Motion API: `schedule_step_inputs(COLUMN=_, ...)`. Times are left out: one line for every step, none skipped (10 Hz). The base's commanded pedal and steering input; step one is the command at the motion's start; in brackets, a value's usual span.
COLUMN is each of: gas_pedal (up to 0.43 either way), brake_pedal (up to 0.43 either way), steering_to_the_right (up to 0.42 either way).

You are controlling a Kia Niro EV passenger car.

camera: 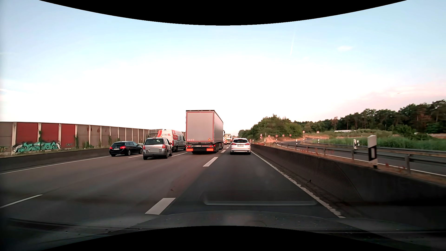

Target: Follow the waypoints while adhering to traffic rules and regulations

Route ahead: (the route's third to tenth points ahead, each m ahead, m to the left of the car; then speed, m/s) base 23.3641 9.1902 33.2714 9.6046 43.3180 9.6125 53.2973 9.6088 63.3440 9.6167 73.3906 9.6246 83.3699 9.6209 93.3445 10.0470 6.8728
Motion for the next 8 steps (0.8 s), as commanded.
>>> schedule_step_inputs(gas_pedal=0.000, brake_pedal=0.000, steering_to_the_right=-0.005)
schedule_step_inputs(gas_pedal=0.000, brake_pedal=0.000, steering_to_the_right=-0.006)
schedule_step_inputs(gas_pedal=0.000, brake_pedal=0.000, steering_to_the_right=-0.007)
schedule_step_inputs(gas_pedal=0.000, brake_pedal=0.000, steering_to_the_right=-0.007)
schedule_step_inputs(gas_pedal=0.000, brake_pedal=0.000, steering_to_the_right=-0.008)
schedule_step_inputs(gas_pedal=0.000, brake_pedal=0.000, steering_to_the_right=-0.008)
schedule_step_inputs(gas_pedal=0.000, brake_pedal=0.000, steering_to_the_right=-0.008)
schedule_step_inputs(gas_pedal=0.000, brake_pedal=0.000, steering_to_the_right=-0.009)
